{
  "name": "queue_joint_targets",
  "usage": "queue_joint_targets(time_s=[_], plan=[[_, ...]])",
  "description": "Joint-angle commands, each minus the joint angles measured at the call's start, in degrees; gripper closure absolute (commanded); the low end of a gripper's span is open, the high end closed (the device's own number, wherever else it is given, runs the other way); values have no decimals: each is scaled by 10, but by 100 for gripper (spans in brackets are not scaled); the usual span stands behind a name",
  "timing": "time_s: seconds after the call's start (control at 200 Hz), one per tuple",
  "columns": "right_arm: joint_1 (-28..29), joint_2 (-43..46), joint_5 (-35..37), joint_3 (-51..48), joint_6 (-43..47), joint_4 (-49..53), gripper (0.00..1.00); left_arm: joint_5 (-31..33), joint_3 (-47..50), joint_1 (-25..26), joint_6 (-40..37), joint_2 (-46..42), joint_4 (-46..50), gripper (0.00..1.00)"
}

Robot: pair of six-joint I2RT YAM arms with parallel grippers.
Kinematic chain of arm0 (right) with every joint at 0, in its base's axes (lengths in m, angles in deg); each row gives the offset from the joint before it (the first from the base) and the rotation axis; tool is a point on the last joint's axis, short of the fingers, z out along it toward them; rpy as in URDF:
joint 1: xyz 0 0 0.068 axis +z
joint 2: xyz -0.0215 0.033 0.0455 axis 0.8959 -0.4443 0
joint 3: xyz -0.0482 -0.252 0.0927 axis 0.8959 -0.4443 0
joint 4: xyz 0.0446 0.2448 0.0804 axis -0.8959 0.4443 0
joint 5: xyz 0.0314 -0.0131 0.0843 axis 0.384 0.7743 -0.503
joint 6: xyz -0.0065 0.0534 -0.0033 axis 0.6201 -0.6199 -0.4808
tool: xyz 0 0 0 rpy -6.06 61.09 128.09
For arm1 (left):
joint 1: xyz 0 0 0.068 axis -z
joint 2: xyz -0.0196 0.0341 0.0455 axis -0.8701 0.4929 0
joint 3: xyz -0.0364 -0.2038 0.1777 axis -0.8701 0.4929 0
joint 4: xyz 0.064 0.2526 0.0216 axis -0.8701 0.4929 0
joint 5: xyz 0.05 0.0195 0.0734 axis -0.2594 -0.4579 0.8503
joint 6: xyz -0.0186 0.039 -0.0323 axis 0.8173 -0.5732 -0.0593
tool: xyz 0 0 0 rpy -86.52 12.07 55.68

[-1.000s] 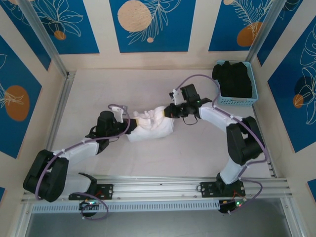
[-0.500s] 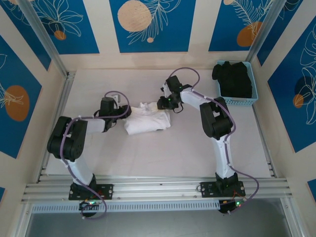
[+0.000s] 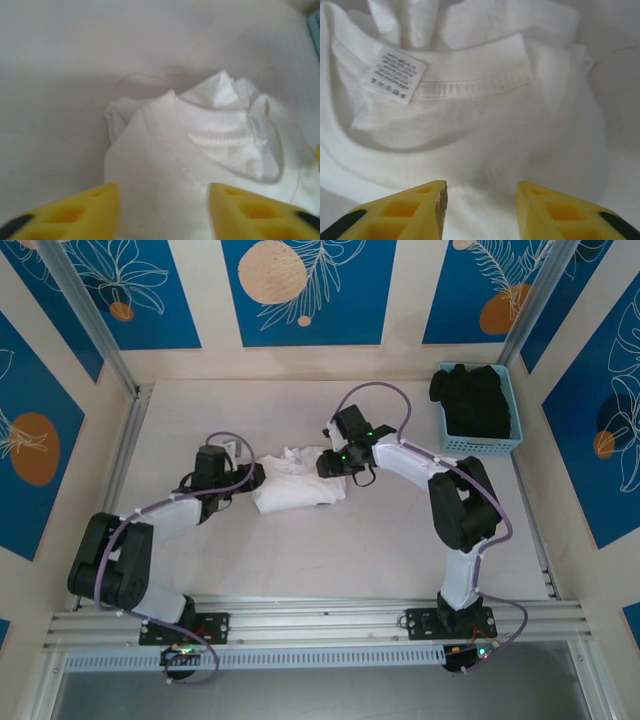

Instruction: Fold the inside-out t-shirt

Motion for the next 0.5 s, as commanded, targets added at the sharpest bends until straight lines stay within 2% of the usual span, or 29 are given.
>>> queue_joint_targets(time_s=[0.0,0.095,0.23,0.28,0.41,0.495], plan=[[-9,-35,-14,-2,-20,-20,64,-28,-14,2,12,56,-11,66],[-11,-59,-22,6,-24,-27,68,-29,-41,1,5,115,-12,75],[-15,-50,-11,4,-13,-10,66,-26,-66,-12,-3,133,2,73],[-18,-24,-8,-15,-7,-13,64,-28,-61,-15,-5,114,4,69],[-36,54,-13,-80,-12,-25,52,-22,-22,-16,2,42,23,44],[-40,90,-18,-121,-17,-36,49,-25,3,-17,19,19,33,34]])
